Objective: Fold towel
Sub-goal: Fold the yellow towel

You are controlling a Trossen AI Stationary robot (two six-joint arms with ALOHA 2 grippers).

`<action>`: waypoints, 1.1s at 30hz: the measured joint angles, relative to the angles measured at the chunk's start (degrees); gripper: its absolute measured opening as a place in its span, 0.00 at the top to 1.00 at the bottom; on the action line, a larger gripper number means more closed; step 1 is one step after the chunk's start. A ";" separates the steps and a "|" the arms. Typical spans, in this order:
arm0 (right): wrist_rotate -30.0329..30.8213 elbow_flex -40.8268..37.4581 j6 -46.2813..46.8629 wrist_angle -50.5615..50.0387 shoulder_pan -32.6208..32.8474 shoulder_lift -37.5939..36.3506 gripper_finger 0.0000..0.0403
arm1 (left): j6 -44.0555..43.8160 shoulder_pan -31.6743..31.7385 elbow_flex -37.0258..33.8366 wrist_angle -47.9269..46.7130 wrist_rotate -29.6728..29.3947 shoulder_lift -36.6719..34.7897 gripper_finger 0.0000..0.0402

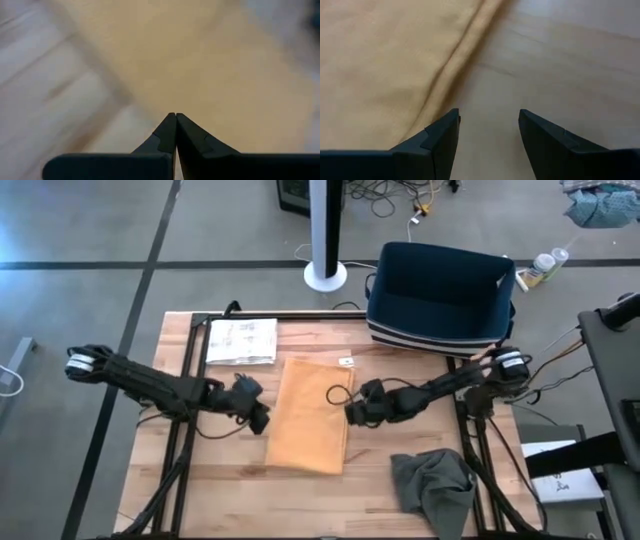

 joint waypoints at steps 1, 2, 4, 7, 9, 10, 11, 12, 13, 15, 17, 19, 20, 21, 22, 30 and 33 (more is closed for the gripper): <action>-0.82 0.22 -0.75 0.77 -0.98 0.56 0.51 | -0.02 1.08 -0.91 0.05 0.63 -0.05 1.00; -1.51 0.43 -2.02 0.59 -1.91 1.09 0.51 | 0.03 2.10 -1.65 1.12 1.79 0.41 1.00; -3.03 1.97 -4.37 1.37 -3.93 3.04 0.51 | 0.20 3.46 -3.51 2.02 3.53 1.54 1.00; -4.75 4.26 -7.55 1.72 -5.60 4.92 0.51 | 0.18 4.35 -5.40 5.17 4.12 5.38 1.00; -4.69 6.27 -9.29 1.68 -6.43 6.01 0.51 | 0.17 4.67 -6.35 6.45 4.33 6.96 1.00; -5.33 7.08 -10.43 1.56 -6.89 6.18 0.51 | 0.15 4.87 -6.33 7.93 4.33 8.57 1.00; -5.83 8.07 -11.34 1.42 -7.34 6.38 0.51 | 0.16 4.88 -5.75 9.49 4.32 10.01 1.00; -5.99 8.92 -12.37 1.29 -7.72 6.53 0.51 | 0.20 4.91 -5.43 10.09 4.45 10.69 1.00; -5.80 9.94 -13.13 1.70 -8.10 6.83 0.51 | 0.45 4.99 -4.99 9.35 4.43 11.08 1.00; -5.81 11.38 -14.87 0.42 -8.74 6.64 0.51 | 1.05 5.04 -3.29 8.74 4.37 12.69 1.00; -5.43 12.29 -15.58 -2.52 -9.06 6.70 0.51 | 2.47 5.06 -1.86 5.15 4.42 11.94 1.00; -5.32 12.77 -15.63 -3.19 -9.20 6.88 0.51 | 3.17 5.06 0.40 0.03 4.30 11.25 1.00; -5.27 12.73 -15.64 -5.46 -9.20 6.69 0.51 | 3.23 5.06 1.37 -2.53 4.18 10.57 1.00; -5.12 12.61 -15.48 -7.14 -9.20 6.56 0.51 | 3.22 5.06 2.09 -6.64 4.10 9.22 1.00; -4.93 12.64 -14.91 -6.86 -9.19 6.56 0.51 | 3.20 5.06 2.91 -10.37 4.01 8.22 1.00; -2.45 12.50 -15.54 -6.22 -6.85 3.72 0.51 | 5.72 4.96 5.97 -6.45 1.89 4.25 1.00; -6.65 12.58 -16.54 0.19 -6.60 3.23 0.51 | 7.59 4.98 5.94 -3.64 1.53 4.77 1.00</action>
